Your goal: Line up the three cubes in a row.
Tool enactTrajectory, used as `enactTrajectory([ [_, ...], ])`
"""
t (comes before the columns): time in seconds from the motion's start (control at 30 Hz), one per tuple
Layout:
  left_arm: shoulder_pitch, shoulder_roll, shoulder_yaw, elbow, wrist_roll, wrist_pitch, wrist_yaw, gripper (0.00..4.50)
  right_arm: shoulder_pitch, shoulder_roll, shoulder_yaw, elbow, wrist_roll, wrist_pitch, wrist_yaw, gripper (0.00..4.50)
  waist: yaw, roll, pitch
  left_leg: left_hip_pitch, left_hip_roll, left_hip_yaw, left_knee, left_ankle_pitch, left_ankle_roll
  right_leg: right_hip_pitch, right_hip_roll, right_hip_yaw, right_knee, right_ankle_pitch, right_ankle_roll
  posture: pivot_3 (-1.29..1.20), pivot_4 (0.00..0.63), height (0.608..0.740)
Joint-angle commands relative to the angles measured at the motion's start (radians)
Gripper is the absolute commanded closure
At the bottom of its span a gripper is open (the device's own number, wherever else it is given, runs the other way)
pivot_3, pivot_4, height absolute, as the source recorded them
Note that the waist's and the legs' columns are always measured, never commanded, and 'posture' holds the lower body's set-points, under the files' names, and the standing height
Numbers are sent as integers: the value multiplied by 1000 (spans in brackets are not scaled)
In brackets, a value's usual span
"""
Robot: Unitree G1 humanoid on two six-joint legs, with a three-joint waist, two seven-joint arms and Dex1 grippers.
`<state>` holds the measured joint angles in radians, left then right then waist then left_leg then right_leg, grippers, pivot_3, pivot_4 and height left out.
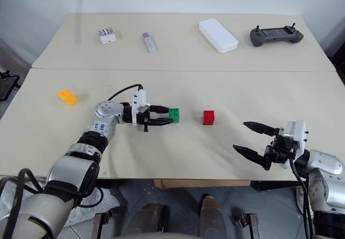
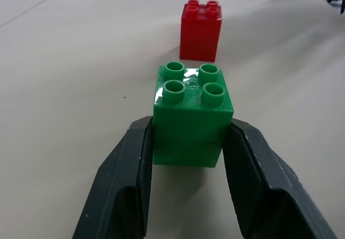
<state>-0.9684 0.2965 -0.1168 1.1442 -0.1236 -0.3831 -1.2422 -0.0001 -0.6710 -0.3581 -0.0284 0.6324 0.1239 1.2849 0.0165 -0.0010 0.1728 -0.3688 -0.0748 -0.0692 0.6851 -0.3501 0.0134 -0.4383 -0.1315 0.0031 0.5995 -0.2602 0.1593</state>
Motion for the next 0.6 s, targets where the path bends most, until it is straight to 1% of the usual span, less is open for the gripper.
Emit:
enactTrajectory([
  [0.03, -36, -13, 16, 65, 28, -32, -25, 2764, 41, -12, -37, -74, 42, 21, -17, 0, 7, -1, 0, 0, 0, 0, 0, 0, 0, 0, 0, 0, 0, 0, 0, 0, 150, 740],
  [0.2, -58, -31, 39, 101, 37, -40, -56, 2764, 89, -16, -56, -121, 60, 36, -36, 0, 8, -1, 0, 0, 0, 0, 0, 0, 0, 0, 0, 0, 0, 0, 0, 0, 150, 740],
  [0.33, -61, -45, 55, 109, 35, -6, -118, 2764, 114, -12, -65, -142, 64, 39, -48, 0, 9, -1, 0, 0, 0, 0, 0, 0, 1, 0, 0, 0, 0, 0, 0, 0, 150, 740],
  [0.6, -77, -77, 69, 129, 77, -25, -27, 2764, 154, -8, -79, -180, 75, 42, -66, 0, 13, -1, 0, 0, -1, -1, 1, 0, 1, 1, 0, 0, 1, 0, 0, 0, 150, 740],
])
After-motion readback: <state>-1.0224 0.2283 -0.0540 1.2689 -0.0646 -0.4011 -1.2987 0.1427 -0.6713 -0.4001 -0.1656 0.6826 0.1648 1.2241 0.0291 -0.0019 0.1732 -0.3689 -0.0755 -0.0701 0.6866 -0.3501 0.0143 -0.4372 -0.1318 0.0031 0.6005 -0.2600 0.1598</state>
